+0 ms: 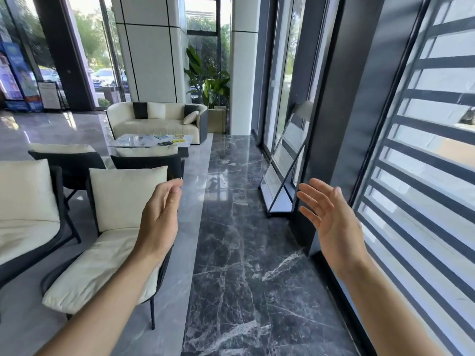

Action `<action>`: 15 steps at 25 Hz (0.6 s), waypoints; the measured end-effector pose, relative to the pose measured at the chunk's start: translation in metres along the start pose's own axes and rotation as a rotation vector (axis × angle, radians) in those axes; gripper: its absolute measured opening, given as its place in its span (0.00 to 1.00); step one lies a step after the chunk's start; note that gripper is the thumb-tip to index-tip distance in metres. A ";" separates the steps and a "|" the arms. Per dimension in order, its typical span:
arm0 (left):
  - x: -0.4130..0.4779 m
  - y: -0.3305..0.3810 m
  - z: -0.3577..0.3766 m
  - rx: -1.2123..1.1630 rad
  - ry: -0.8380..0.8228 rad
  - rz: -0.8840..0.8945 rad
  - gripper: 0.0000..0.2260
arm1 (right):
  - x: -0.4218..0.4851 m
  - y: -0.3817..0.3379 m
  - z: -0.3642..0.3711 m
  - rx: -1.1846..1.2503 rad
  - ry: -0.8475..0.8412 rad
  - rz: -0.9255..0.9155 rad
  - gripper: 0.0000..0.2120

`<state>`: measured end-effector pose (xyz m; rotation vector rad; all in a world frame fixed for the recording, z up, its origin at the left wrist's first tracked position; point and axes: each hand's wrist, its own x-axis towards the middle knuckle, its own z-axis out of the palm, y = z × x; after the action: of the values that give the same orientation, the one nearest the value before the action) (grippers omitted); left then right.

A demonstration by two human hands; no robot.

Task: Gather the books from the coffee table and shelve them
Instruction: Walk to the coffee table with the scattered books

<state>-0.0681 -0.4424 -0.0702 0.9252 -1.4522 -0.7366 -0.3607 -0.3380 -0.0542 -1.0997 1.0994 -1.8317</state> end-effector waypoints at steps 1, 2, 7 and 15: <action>0.024 -0.014 0.011 0.002 -0.004 -0.004 0.25 | 0.028 0.015 0.000 0.005 -0.002 -0.003 0.24; 0.049 -0.029 0.023 0.007 -0.003 -0.003 0.26 | 0.058 0.029 -0.001 0.011 -0.005 -0.014 0.24; 0.185 -0.096 0.086 0.034 0.029 0.012 0.26 | 0.231 0.087 -0.001 0.072 -0.029 -0.041 0.25; 0.398 -0.174 0.159 0.008 0.103 0.007 0.20 | 0.476 0.145 0.035 0.029 -0.134 -0.003 0.24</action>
<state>-0.1973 -0.8861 -0.0424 0.9499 -1.3680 -0.6686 -0.4858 -0.8201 -0.0352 -1.1898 0.9908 -1.7435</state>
